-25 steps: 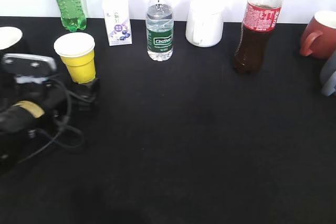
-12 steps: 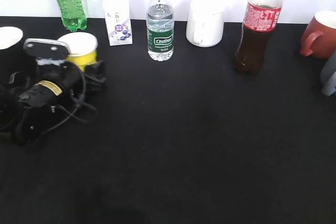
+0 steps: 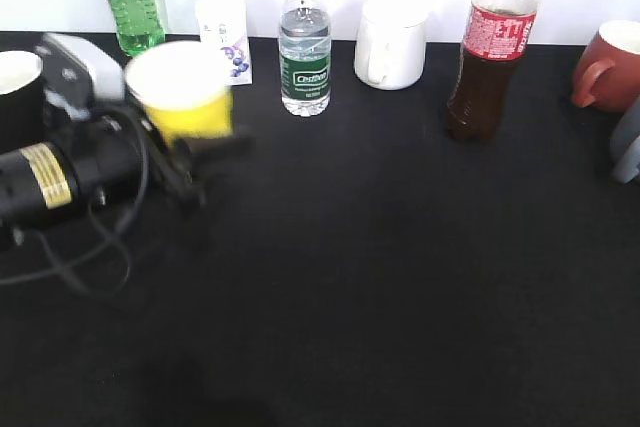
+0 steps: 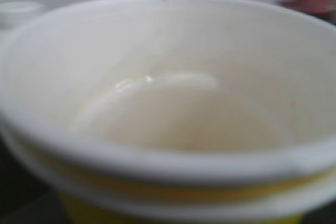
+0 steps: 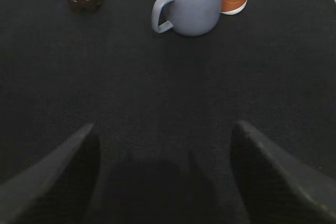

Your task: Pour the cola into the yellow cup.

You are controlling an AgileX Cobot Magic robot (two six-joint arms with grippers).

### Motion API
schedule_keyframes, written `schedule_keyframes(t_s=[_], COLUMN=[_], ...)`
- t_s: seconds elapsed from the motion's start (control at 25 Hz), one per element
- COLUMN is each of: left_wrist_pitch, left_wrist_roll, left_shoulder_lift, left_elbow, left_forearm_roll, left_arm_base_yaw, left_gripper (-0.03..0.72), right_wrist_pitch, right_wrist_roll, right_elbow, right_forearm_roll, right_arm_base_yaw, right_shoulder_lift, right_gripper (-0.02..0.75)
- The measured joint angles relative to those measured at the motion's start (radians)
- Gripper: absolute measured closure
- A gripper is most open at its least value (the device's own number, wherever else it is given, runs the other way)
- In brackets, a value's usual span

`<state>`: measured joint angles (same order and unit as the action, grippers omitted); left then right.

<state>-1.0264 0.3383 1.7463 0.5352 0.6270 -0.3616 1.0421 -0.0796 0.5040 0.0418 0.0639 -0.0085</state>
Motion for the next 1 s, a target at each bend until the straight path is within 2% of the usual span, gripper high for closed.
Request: schedule_keyframes(t_s=[0.08, 0.36, 0.4, 0.64, 0.72, 0.88, 1.0], left_wrist_pitch=[-0.017, -0.037, -0.037, -0.038, -0.038, -0.038, -0.038], left_wrist_roll=[0.022, 0.032, 0.032, 0.032, 0.032, 0.032, 0.032], left_shoulder_lift=[0.0, 0.0, 0.0, 0.0, 0.0, 0.0, 0.0], left_elbow=[0.0, 0.0, 0.0, 0.0, 0.0, 0.0, 0.0], left_forearm_roll=[0.095, 0.139, 0.144, 0.146, 0.145, 0.146, 0.146], left_arm_base_yaw=[0.0, 0.0, 0.0, 0.0, 0.0, 0.0, 0.0], left_gripper=[0.251, 0.251, 0.251, 0.251, 0.252, 0.252, 0.252], right_wrist_pitch=[0.0, -0.02, -0.1, -0.98, -1.265, -1.51, -1.704], right_wrist_roll=[0.0, 0.034, 0.06, 0.106, 0.104, 0.08, 0.03], right_elbow=[0.0, 0.009, 0.021, 0.026, 0.026, -0.04, -0.101], right_forearm_roll=[0.0, -0.001, -0.002, -0.072, -0.016, -0.007, -0.072], right_arm_base_yaw=[0.0, 0.0, 0.0, 0.007, 0.073, 0.298, 0.326], right_shoulder_lift=[0.0, 0.04, 0.098, 0.667, 0.847, 1.131, 1.354], right_gripper=[0.153, 0.153, 0.153, 0.153, 0.153, 0.153, 0.153])
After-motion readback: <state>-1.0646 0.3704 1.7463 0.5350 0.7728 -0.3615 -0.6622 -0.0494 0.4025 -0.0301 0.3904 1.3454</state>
